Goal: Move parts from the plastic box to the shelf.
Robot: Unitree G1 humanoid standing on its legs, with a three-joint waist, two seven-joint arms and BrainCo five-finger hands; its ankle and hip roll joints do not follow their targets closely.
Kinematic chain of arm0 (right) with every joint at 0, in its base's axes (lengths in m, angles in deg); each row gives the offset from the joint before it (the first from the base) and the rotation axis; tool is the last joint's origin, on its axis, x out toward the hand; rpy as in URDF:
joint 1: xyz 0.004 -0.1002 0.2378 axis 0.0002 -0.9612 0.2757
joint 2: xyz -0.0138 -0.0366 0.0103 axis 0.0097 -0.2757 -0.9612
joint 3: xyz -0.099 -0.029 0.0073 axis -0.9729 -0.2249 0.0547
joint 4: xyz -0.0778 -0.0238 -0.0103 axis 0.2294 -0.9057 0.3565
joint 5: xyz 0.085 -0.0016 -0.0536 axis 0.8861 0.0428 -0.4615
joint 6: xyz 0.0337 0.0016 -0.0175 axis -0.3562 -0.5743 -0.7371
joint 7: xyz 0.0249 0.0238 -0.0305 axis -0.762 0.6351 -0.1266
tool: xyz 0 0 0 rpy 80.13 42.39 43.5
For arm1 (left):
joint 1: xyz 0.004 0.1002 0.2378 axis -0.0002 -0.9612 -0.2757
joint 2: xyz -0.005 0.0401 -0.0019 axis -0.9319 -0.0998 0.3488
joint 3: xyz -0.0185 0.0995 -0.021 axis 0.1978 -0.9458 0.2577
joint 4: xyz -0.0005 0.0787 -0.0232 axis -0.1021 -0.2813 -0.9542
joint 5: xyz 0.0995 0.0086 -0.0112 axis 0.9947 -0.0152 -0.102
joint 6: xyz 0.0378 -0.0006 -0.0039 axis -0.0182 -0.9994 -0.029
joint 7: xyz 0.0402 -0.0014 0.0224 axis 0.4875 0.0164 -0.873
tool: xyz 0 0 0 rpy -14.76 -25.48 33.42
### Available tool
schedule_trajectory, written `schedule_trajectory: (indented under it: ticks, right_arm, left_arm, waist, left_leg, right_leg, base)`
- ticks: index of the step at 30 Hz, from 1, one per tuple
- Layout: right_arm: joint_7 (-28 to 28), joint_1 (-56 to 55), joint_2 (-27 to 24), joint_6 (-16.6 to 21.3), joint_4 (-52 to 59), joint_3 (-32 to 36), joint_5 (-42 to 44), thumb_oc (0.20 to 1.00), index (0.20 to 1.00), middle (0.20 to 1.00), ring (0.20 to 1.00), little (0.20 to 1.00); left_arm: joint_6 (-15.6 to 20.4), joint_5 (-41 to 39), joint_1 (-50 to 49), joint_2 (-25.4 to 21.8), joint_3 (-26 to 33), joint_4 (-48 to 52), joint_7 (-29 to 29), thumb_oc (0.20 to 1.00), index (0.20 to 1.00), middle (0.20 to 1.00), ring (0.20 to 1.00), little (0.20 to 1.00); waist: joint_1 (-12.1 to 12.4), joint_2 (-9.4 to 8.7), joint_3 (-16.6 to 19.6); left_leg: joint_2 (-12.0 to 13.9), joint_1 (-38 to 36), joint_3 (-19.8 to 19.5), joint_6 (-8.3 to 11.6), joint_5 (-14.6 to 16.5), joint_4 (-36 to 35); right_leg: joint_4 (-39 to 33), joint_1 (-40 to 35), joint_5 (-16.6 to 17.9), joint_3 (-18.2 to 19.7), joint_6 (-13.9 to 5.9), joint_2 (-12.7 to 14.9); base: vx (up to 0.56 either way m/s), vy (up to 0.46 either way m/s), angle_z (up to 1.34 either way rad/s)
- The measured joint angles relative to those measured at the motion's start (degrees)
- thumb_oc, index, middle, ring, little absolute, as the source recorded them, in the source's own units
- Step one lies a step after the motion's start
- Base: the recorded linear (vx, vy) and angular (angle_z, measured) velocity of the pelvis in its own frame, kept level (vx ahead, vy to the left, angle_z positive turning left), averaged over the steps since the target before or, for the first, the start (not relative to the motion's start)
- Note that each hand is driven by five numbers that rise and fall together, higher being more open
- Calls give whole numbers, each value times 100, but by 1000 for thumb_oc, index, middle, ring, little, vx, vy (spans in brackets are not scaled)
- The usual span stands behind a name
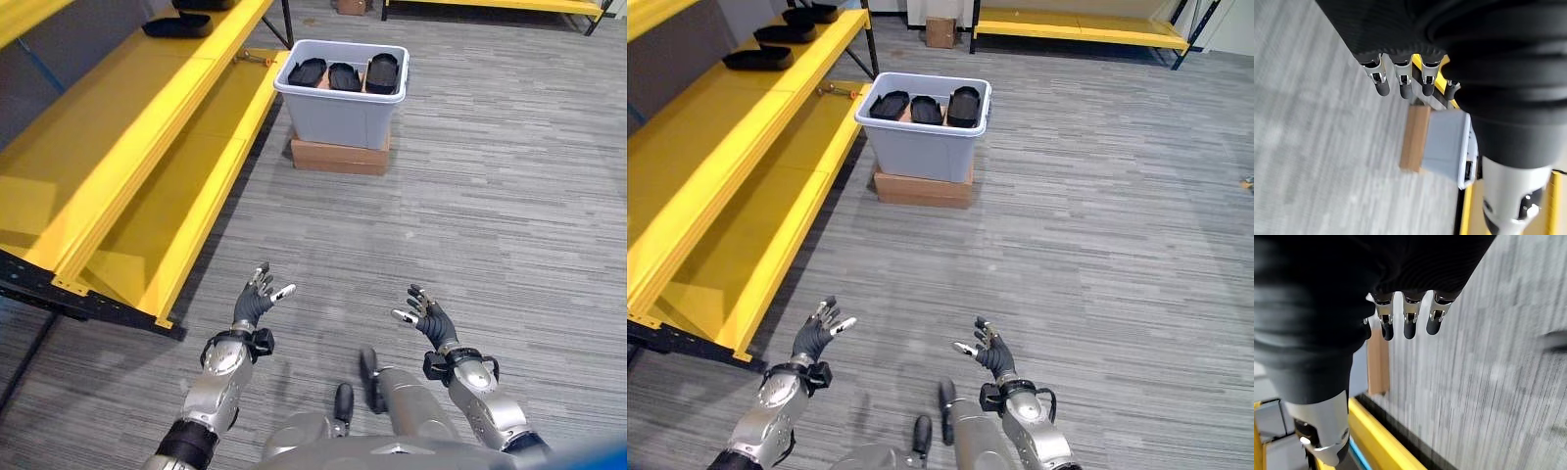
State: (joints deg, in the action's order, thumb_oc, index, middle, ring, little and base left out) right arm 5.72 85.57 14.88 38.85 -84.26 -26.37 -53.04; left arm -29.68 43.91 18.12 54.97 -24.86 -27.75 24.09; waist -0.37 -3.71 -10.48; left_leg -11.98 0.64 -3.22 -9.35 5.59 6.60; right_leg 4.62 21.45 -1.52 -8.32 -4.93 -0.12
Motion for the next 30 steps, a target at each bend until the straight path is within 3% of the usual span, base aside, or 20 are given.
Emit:
schedule_trajectory:
  ticks: [2, 4, 5, 6, 7, 8, 10, 11, 13, 15, 16, 17, 18, 20, 21, 22, 23, 26, 28, 30]
  right_arm:
    - [44, -14, -82, 22, 116, 93, 0, 1000, 1000, 1000, 1000, 1000]
    - [48, -116, -103, 10, 112, 47, 5, 1000, 1000, 1000, 1000, 1000]
    - [16, -64, -90, 20, 160, -36, 12, 1000, 1000, 1000, 1000, 1000]
    - [19, -22, -88, 63, 183, -46, 44, 1000, 1000, 1000, 1000, 1000]
    - [29, 48, -137, 127, 205, -34, 78, 1000, 1000, 1000, 1000, 1000]
    - [32, 106, -203, 173, 203, 40, 83, 1000, 1000, 1000, 1000, 1000]
    - [50, 108, -425, 183, 194, 18, 100, 1000, 1000, 1000, 1000, 1000]
    - [39, 74, -536, 205, 198, 22, 100, 1000, 1000, 1000, 1000, 1000]
    - [39, -28, -703, 207, 190, 20, 102, 1000, 1000, 1000, 1000, 1000]
    - [33, -138, -740, 213, 129, 36, 106, 1000, 1000, 1000, 1000, 1000]
    - [31, -187, -735, 216, 130, 35, 107, 1000, 1000, 1000, 1000, 1000]
    - [41, -295, -761, 224, 226, 58, 114, 1000, 1000, 1000, 1000, 1000]
    - [40, -265, -796, 191, 183, 37, 115, 1000, 1000, 1000, 1000, 1000]
    - [45, -293, -662, 193, 247, 50, 115, 1000, 1000, 1000, 1000, 1000]
    - [45, -294, -660, 191, 250, 50, 115, 1000, 1000, 1000, 1000, 1000]
    - [54, -266, -614, 224, 369, 244, 114, 1000, 1000, 1000, 1000, 1000]
    - [59, -218, -586, 232, 362, 283, 115, 1000, 1000, 1000, 1000, 1000]
    - [111, -371, -592, 255, 343, 257, 112, 1000, 1000, 1000, 1000, 1000]
    - [165, -337, -618, 251, 263, 251, 110, 1000, 1000, 1000, 1000, 1000]
    - [162, -284, -572, 231, 169, 247, 104, 1000, 1000, 1000, 1000, 1000]
  left_arm:
    - [-9, -14, -126, 271, -99, -11, 7, 1000, 1000, 1000, 1000, 1000]
    - [-16, -14, -242, 419, -366, 41, 17, 1000, 1000, 1000, 1000, 1000]
    - [-8, -15, -478, 295, -388, 168, 54, 1000, 1000, 1000, 1000, 1000]
    - [-5, -18, -561, 172, -381, 155, 60, 1000, 1000, 1000, 1000, 1000]
    - [-12, -20, -583, 103, -377, 78, 70, 1000, 1000, 1000, 1000, 1000]
    - [-12, -19, -588, 82, -386, 83, 89, 1000, 1000, 1000, 1000, 1000]
    - [-2, -22, -558, 99, -354, 103, 89, 1000, 1000, 1000, 1000, 1000]
    - [-2, -73, -535, 88, -357, 115, 90, 1000, 1000, 1000, 1000, 1000]
    - [5, -91, -509, 109, -316, 119, 90, 1000, 1000, 1000, 1000, 1000]
    - [32, -133, -487, 76, -299, 114, 84, 1000, 1000, 1000, 1000, 1000]
    - [33, -138, -465, 60, -305, 128, 90, 1000, 1000, 1000, 1000, 1000]
    - [41, -183, -342, 36, -310, 177, 117, 1000, 1000, 1000, 1000, 1000]
    - [44, -215, -261, 112, -279, 172, 88, 1000, 1000, 1000, 1000, 1000]
    - [7, -228, -553, 60, -286, 225, 95, 1000, 1000, 1000, 1000, 1000]
    - [7, -228, -561, 57, -286, 231, 95, 1000, 1000, 1000, 1000, 1000]
    - [16, -229, -589, 105, -265, 250, 96, 1000, 1000, 1000, 1000, 1000]
    - [12, -233, -689, 105, -262, 256, 94, 1000, 1000, 1000, 1000, 1000]
    - [-12, -228, -1029, 128, -237, 227, 94, 1000, 1000, 1000, 1000, 1000]
    - [-12, -224, -906, 149, -220, 221, 94, 1000, 1000, 1000, 1000, 1000]
    - [-17, -219, -909, 154, -165, 224, 86, 1000, 1000, 1000, 1000, 1000]
  waist:
    - [-64, 240, 97]
    - [-142, 489, 327]
    - [-158, 455, 569]
    - [-166, 419, 663]
    - [-200, 493, 783]
    - [-237, 551, 851]
    - [-224, 574, 872]
    - [-250, 602, 883]
    - [-251, 691, 925]
    - [-281, 689, 912]
    - [-288, 649, 887]
    - [-256, 432, 713]
    - [-81, 458, 542]
    - [51, 357, 412]
    - [50, 355, 409]
    - [151, 219, 130]
    - [200, 201, 64]
    - [142, 360, 96]
    - [158, 480, 67]
    - [329, 515, 27]
  left_leg:
    - [136, -46, -257, 137, 277, 99]
    - [482, -350, -622, 293, 448, -31]
    - [653, -665, -681, 418, 448, -359]
    - [741, -910, -678, 484, 448, -505]
    - [877, -976, -759, 647, 544, -448]
    - [952, -953, -868, 742, 629, -251]
    - [950, -837, -1017, 929, 682, 308]
    - [971, -780, -1099, 1039, 590, 542]
    - [987, -633, -1200, 1295, 599, 1112]
    - [939, -65, -1139, 1621, 474, 2457]
    - [861, 171, -1112, 1726, 298, 2941]
    - [508, 983, -939, 1654, -199, 4448]
    - [512, 1366, -851, 1520, -111, 5084]
    - [435, 1899, -791, 1311, 146, 4740]
    - [430, 1905, -791, 1301, 153, 4737]
    - [474, 2363, -423, 1082, 247, 3513]
    - [540, 2455, -206, 1074, 172, 2714]
    - [841, 2234, 320, 1055, -249, 380]
    - [873, 2200, 426, 1097, -508, -704]
    - [870, 1832, 373, 1116, -592, -1224]
  right_leg:
    - [-209, 1, 263, 23, 69, -13]
    - [166, -301, 345, -61, 205, -24]
    - [153, -601, 350, -73, 210, -79]
    - [4, -815, 578, -103, 426, -134]
    - [1, -907, 507, -138, 811, -256]
    - [27, -990, 344, -187, 837, -338]
    - [101, -1162, 343, -187, 958, -379]
    - [155, -1217, 227, -156, 842, -399]
    - [208, -1331, 110, -162, 798, -515]
    - [189, -1514, 15, -20, 825, -610]
    - [188, -1560, -60, 0, 936, -610]
    - [30, -1742, -359, 473, 1478, -537]
    - [28, -1864, -278, 569, 1484, -579]
    - [-47, -2121, -413, 782, 1565, -527]
    - [-49, -2121, -422, 791, 1571, -524]
    - [-76, -2249, -415, 880, 1485, -328]
    - [-171, -2306, -392, 896, 1435, -298]
    - [-693, -3019, -474, 828, 1297, -400]
    - [-911, -3221, -536, 921, 1192, -529]
    - [-917, -3462, -657, 1189, 986, -544]
  base:
    - [593, -190, 15]
    - [394, -118, 71]
    - [532, -164, 22]
    - [528, -143, -5]
    - [393, -97, -2]
    - [344, -70, 0]
    - [343, -89, -7]
    - [346, -79, 2]
    - [258, -57, 0]
    - [249, -144, -1]
    - [192, -129, 25]
    - [164, -74, -6]
    - [247, -70, -26]
    - [303, -60, -34]
    - [143, 0, -17]
    - [179, 14, -29]
    - [160, 21, -39]
    - [242, 61, -4]
    - [251, 111, -4]
    - [238, 144, -49]
